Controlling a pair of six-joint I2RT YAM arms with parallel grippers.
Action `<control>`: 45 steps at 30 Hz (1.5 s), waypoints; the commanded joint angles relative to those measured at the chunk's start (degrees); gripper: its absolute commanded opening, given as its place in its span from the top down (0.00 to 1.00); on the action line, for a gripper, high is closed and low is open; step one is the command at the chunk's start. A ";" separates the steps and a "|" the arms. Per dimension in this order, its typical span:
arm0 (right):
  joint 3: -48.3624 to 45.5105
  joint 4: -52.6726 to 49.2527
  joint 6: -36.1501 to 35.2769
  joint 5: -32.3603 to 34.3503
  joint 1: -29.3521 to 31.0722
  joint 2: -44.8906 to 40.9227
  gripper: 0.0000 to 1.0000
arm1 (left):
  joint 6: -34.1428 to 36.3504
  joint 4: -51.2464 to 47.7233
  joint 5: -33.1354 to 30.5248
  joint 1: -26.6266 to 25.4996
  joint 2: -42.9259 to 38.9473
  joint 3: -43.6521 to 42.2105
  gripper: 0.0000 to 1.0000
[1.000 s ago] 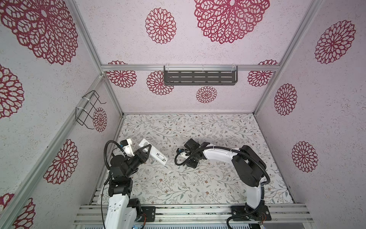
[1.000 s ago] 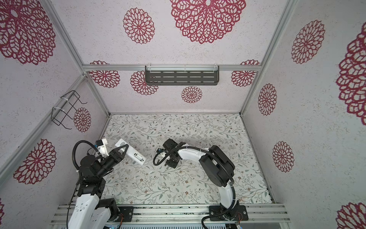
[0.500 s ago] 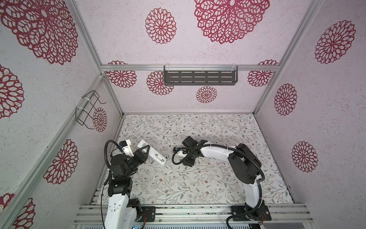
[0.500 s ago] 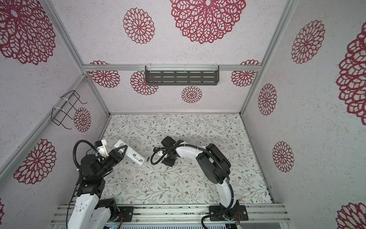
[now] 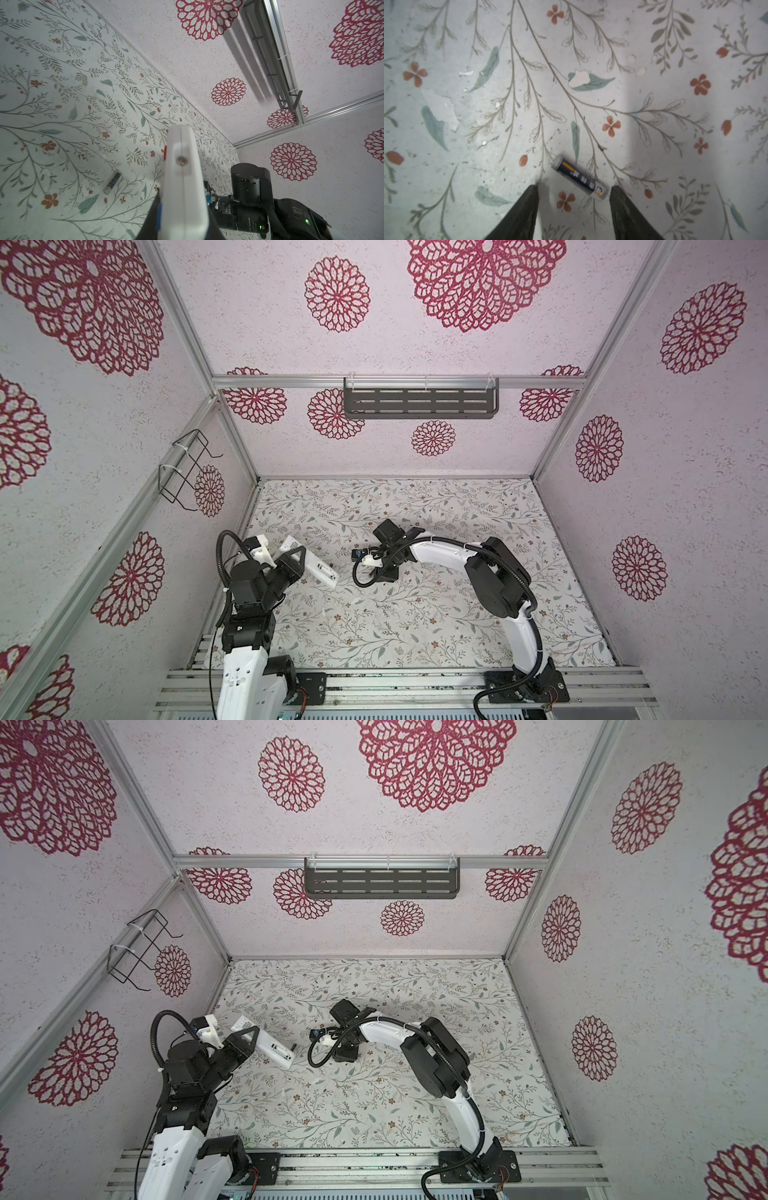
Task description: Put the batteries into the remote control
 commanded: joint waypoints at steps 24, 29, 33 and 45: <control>10.53 -9.68 -3.24 -6.12 -0.31 9.51 0.60 | 18.20 25.14 -44.09 0.97 33.77 6.37 0.88; 5.33 -7.17 0.72 -6.36 -0.63 6.45 0.59 | 23.98 40.38 -43.66 0.95 41.47 5.76 0.88; 1.73 -5.35 3.94 -6.85 -0.90 4.16 0.59 | 26.99 47.82 -42.61 1.00 47.70 6.92 0.88; -14.16 4.28 14.47 -8.10 -0.55 -6.87 0.59 | 27.81 58.78 -34.26 2.24 61.00 10.45 0.87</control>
